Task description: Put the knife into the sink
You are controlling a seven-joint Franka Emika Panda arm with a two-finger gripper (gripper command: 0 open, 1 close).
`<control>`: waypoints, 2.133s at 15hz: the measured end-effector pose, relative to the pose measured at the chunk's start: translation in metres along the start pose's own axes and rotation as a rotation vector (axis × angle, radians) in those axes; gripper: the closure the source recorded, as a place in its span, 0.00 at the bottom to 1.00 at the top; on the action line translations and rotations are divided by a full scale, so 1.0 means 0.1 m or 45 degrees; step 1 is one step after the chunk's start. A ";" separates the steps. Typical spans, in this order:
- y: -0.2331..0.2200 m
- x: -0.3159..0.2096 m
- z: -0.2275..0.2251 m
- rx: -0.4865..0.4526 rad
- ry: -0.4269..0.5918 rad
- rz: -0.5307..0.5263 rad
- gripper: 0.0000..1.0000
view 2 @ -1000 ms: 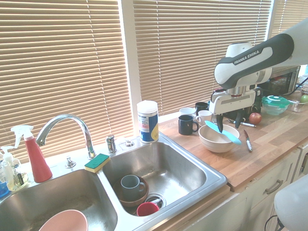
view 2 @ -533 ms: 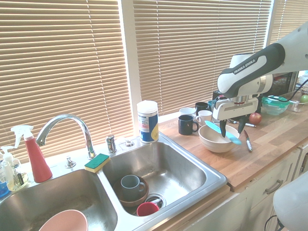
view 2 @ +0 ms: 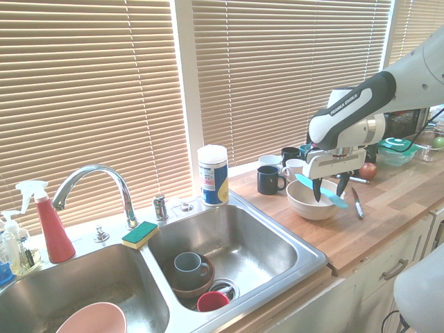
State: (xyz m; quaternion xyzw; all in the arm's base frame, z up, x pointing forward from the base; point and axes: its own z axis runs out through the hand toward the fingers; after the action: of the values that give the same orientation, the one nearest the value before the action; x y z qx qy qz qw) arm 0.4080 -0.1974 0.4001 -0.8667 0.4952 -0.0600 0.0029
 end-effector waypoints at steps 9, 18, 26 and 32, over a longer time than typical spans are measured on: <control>-0.03 -0.06 0.07 0.014 0.013 -0.040 1.00; -0.12 -0.11 0.07 0.026 0.018 -0.091 1.00; -0.51 -0.44 -0.72 0.116 0.085 -0.198 1.00; -1.41 -1.74 -0.69 0.090 0.103 -0.394 1.00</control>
State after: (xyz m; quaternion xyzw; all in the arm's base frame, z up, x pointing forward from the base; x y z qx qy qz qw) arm 0.4344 0.0273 0.4599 -0.9288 0.3532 -0.1120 0.0043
